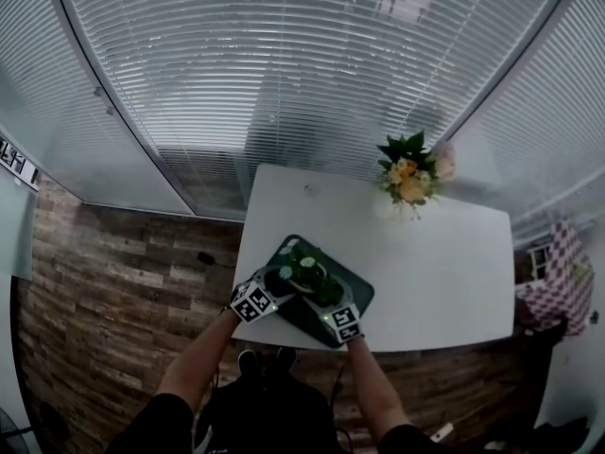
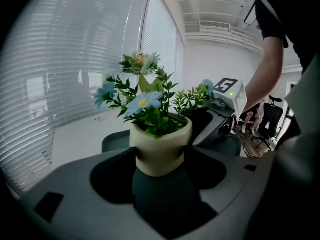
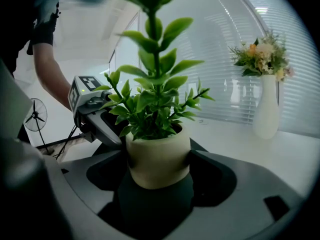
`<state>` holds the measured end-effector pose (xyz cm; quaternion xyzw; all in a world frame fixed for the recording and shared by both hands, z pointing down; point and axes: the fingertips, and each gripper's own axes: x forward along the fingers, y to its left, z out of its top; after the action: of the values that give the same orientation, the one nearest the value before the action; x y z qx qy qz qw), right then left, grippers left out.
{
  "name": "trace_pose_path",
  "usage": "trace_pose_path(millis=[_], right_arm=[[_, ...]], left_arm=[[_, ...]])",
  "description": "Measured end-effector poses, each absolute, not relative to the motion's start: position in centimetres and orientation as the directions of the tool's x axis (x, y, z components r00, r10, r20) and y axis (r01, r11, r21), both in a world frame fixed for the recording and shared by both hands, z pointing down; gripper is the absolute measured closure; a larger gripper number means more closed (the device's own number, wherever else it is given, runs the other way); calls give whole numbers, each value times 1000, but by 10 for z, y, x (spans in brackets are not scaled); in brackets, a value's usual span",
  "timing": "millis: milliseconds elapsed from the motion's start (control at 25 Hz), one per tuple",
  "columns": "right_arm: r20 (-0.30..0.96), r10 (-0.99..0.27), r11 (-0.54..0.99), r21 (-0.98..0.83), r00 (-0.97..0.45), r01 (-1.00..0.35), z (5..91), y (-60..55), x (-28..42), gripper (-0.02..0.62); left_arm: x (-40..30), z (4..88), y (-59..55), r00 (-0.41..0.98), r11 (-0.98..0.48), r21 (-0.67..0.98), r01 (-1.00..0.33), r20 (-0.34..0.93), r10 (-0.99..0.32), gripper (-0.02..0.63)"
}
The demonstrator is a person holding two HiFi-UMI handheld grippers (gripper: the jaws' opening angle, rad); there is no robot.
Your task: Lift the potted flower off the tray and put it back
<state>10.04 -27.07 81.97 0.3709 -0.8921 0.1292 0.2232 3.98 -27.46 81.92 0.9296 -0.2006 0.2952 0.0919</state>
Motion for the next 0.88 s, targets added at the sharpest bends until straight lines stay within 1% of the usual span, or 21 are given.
trace_pose_path(millis=[120,240,400,560,760,880], right_arm=[[493,-597,694,-79,-633,-716,819,-270,100,222],[494,-595,684,-102,-634,-722,815,-273,102,222],[495,-612,657,-115,-617,-745,813,-273,107,222],[498,-626,642,-108,-600,-759,812,-270,115,222],[484,-663,612,-89,-571,-786,804,-259,123,222],[465,-703,567,-92,-538,-819,795,-254,132,222]], left_arm=[[40,816,-274,740,-899,54,-435,591,-322,319],[39,812,-277,727,-881,53,-471,589,-353,319],[30,807,-277,724,-839,92,-535,561,-400,319],[23,802,-276,734,-823,115,-556,533,-421,319],[10,795,-266,724,-809,103,-579,520,-452,319],[0,780,-261,723,-793,97,-601,489,-488,319]])
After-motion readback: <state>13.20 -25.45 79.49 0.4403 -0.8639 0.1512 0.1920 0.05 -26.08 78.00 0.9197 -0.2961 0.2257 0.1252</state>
